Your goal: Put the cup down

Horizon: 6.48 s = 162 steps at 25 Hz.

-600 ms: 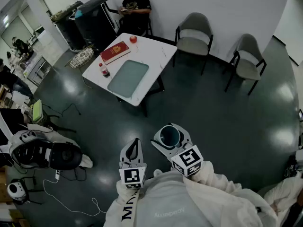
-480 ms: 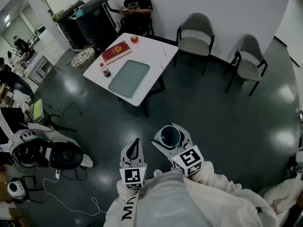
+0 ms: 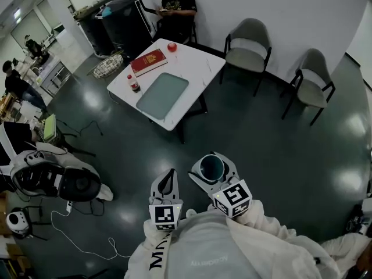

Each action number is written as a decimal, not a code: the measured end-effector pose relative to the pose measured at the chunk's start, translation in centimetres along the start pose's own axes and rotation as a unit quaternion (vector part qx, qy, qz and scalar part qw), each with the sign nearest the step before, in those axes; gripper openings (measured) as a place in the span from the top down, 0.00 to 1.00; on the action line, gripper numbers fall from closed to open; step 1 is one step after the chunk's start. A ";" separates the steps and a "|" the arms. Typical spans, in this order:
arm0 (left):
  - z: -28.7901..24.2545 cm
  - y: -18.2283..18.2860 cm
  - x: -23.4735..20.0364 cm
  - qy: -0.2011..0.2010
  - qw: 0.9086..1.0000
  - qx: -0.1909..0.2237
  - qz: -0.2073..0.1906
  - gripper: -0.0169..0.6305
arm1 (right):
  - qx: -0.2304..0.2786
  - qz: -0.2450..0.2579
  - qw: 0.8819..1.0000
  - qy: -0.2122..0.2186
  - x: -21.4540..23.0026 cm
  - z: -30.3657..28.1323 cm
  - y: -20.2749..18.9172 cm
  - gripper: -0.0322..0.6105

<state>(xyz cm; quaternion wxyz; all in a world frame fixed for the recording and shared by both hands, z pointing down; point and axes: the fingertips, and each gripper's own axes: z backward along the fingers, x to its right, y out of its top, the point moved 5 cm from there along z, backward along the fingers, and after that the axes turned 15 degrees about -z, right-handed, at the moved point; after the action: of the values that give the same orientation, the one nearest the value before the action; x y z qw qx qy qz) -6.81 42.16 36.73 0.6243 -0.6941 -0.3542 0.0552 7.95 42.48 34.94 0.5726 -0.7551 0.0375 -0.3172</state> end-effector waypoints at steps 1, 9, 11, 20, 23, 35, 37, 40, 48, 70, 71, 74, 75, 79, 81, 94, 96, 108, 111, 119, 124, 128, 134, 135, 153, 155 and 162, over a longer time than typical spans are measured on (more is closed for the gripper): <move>-0.3 0.1 0.3 0.002 1.000 -0.001 0.001 0.96 | -0.003 0.002 1.000 0.004 0.3 0.1 0.0 0.32; -1.6 1.2 2.4 0.016 1.000 -0.010 0.003 0.96 | -0.009 0.002 1.000 0.016 2.8 1.2 1.0 0.32; -2.8 0.9 2.9 0.019 1.000 -0.012 0.005 0.96 | -0.010 0.000 1.000 0.018 4.3 1.0 0.9 0.32; -4.0 1.7 3.9 0.021 1.000 -0.010 -0.006 0.96 | -0.003 -0.005 1.000 0.012 6.1 1.9 1.2 0.32; -4.7 1.6 3.7 0.021 1.000 -0.010 -0.007 0.96 | -0.003 -0.005 1.000 0.011 6.9 1.3 1.3 0.32; -6.0 0.5 1.2 0.023 1.000 -0.018 0.006 0.96 | -0.016 -0.006 1.000 0.006 7.1 -1.7 1.8 0.32; -6.5 0.5 -0.1 0.025 0.999 -0.020 0.009 0.96 | -0.019 -0.005 1.000 0.004 6.9 -2.8 2.3 0.32; -7.4 0.0 -1.0 0.028 0.999 -0.022 0.013 0.96 | -0.022 -0.005 1.000 0.002 7.5 -3.9 2.4 0.32; -10.4 -1.7 -3.9 0.025 0.999 -0.028 0.021 0.96 | -0.034 -0.008 0.999 -0.001 8.5 -8.3 2.4 0.32; -20.0 -3.5 -14.9 0.010 0.998 -0.042 0.040 0.96 | -0.061 -0.013 0.998 -0.010 10.2 -22.2 5.9 0.32; -20.5 -3.4 -15.2 0.008 0.998 -0.042 0.041 0.96 | -0.062 -0.013 0.998 -0.011 10.3 -22.7 6.0 0.32; -21.7 -3.4 -16.3 0.003 0.998 -0.041 0.044 0.96 | -0.064 -0.014 0.998 -0.014 10.5 -24.2 6.4 0.32; -22.1 -3.5 -16.7 0.001 0.998 -0.041 0.044 0.96 | -0.065 -0.014 0.998 -0.015 10.6 -24.7 6.5 0.32; -23.7 -4.2 -18.2 -0.003 0.998 -0.041 0.048 0.96 | -0.068 -0.016 0.997 -0.019 11.1 -26.8 6.7 0.32; -24.5 -4.5 -19.0 -0.003 0.998 -0.041 0.053 0.96 | -0.071 -0.016 0.997 -0.023 11.3 -27.8 6.7 0.32; -28.2 -6.5 -25.4 0.008 0.997 -0.040 0.071 0.96 | -0.063 -0.009 0.997 -0.036 11.9 -34.4 8.6 0.32; -28.7 -6.9 -25.8 0.005 0.997 -0.042 0.071 0.96 | -0.061 -0.009 0.997 -0.038 12.0 -35.1 8.8 0.32; -32.2 -6.9 -26.2 -0.007 0.997 -0.047 0.066 0.96 | -0.068 -0.021 0.996 -0.049 15.0 -36.8 9.1 0.32; -33.1 -6.8 -26.3 -0.002 0.997 -0.050 0.064 0.96 | -0.068 -0.019 0.997 -0.043 16.1 -37.9 9.6 0.32; -34.2 -7.1 -27.4 0.014 0.996 -0.066 0.060 0.96 | -0.073 -0.019 0.997 -0.020 16.8 -40.2 10.4 0.32; -35.0 -7.4 -27.9 0.016 0.995 -0.073 0.062 0.96 | -0.079 -0.019 0.997 -0.015 17.4 -41.5 10.7 0.32; -36.0 -7.7 -28.3 0.018 0.995 -0.076 0.064 0.96 | -0.083 -0.018 0.996 -0.013 18.1 -42.6 10.9 0.32; -37.4 -8.4 -29.0 0.023 0.994 -0.083 0.073 0.96 | -0.092 -0.012 0.996 -0.012 19.1 -44.5 11.2 0.32; -37.6 -8.7 -29.0 0.025 0.993 -0.084 0.074 0.96 | -0.093 -0.009 0.996 -0.011 19.3 -44.7 11.2 0.32; -43.0 -10.4 -31.2 0.053 0.988 -0.105 0.096 0.96 | -0.117 0.017 0.993 0.020 23.1 -51.6 11.9 0.32; -43.7 -10.6 -31.5 0.056 0.988 -0.108 0.097 0.96 | -0.118 0.024 0.992 0.025 23.6 -52.6 11.9 0.32; -45.9 -12.1 -31.9 0.060 0.986 -0.121 0.093 0.96 | -0.132 0.039 0.990 0.034 25.8 -55.7 10.9 0.32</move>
<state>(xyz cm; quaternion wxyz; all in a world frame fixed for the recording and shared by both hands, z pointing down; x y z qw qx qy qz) -11.81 -14.03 45.89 0.5484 -0.7963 -0.2538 0.0279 2.73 -18.91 44.43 0.4784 -0.8108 0.1278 -0.3120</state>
